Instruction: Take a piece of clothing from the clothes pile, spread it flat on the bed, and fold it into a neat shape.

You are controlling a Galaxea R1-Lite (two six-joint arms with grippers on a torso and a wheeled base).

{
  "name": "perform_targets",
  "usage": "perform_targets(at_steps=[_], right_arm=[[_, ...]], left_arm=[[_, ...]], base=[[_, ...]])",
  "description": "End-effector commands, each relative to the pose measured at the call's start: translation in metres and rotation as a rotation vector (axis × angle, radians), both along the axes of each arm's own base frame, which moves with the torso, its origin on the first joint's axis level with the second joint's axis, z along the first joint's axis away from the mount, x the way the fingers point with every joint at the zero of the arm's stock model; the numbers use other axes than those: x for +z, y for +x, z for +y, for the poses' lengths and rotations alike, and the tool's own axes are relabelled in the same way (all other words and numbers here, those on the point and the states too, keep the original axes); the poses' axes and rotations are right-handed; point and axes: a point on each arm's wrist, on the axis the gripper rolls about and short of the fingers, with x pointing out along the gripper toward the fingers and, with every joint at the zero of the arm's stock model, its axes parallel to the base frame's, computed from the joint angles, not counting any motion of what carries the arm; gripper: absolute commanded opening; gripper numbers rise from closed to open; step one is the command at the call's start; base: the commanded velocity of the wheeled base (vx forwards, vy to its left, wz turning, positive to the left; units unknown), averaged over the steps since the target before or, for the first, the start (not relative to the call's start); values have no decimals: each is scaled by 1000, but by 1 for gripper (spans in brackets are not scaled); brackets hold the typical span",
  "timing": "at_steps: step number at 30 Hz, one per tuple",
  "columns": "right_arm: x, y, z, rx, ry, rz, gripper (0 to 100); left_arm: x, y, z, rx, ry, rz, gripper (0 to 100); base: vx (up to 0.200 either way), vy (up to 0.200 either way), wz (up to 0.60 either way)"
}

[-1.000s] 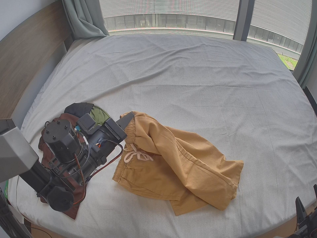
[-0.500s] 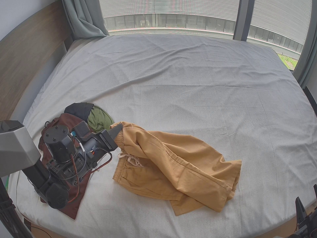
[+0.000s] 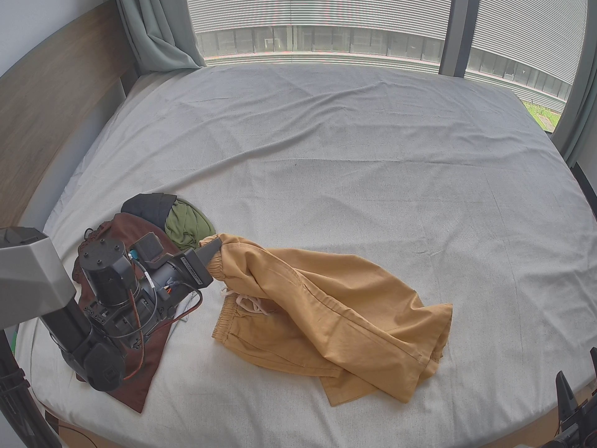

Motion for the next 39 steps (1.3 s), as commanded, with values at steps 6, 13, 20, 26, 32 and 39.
perform_targets(at_steps=[6,13,20,26,32,39], right_arm=[[-4,0,0,6,-1,0,100],[-4,0,0,18,-7,-3,100],[65,-4,1,33,-18,-151,100],[74,23,1,99,14,24,100],[85,50,4,157,59,159,100],[80,69,8,236,93,287,100]], left_arm=[[-7,-2,0,-5,12,29,0],[-5,-3,0,-5,16,18,0],[1,-6,0,-7,7,0,0],[-2,-10,-2,-19,15,19,0],[0,-9,-2,-19,11,9,0],[-1,-9,-2,-19,14,12,0]], base=[[0,0,0],[0,0,0],[0,0,0],[0,0,0],[0,0,0],[0,0,0]])
